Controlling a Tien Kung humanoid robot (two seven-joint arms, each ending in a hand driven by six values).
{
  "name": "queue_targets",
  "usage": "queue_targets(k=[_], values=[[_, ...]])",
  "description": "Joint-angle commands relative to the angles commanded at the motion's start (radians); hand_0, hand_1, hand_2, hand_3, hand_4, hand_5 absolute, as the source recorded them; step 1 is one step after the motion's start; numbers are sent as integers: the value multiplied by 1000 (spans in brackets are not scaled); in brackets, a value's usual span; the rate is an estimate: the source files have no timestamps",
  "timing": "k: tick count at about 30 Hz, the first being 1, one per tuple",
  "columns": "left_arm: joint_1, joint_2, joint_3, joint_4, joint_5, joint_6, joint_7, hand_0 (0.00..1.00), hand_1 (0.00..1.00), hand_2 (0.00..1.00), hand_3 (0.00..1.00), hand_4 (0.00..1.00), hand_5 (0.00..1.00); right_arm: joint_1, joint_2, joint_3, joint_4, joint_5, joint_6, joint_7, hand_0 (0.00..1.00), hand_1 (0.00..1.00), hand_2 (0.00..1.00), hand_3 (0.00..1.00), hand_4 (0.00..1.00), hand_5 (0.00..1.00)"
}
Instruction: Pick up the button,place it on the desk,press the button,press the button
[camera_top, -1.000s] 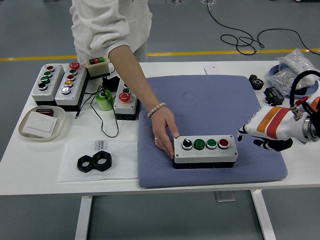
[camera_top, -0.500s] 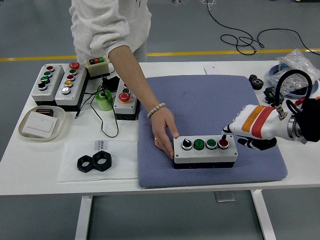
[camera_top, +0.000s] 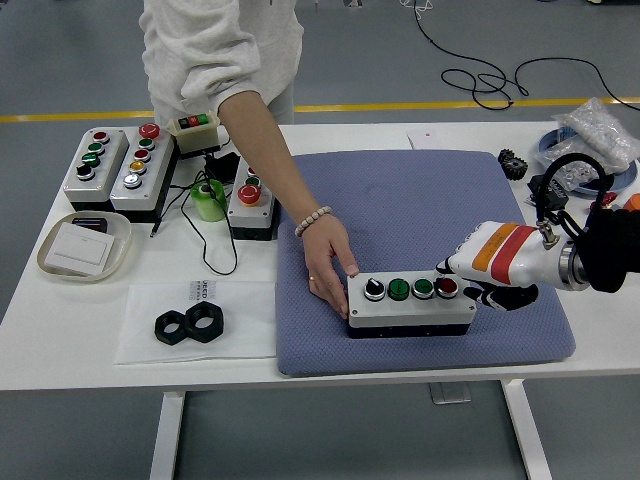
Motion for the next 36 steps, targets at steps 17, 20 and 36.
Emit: queue_targets(k=[17, 20, 36], values=[[-6, -4, 28, 0, -22, -1, -3, 741, 907, 956, 772, 549, 998, -9, 23, 22, -79, -8, -24, -12, 176, 53, 137, 768, 421, 2], [-5, -5, 32, 0, -30, -1, -3, 741, 907, 956, 772, 549, 998, -12, 16, 25, -77, -9, -23, -12, 176, 53, 137, 768, 421, 2], [-8, -7, 41, 0, -40, -3, -3, 740, 904, 956, 766, 547, 998, -36, 8, 30, -68, -21, -21, -15, 175, 52, 136, 762, 418, 2]])
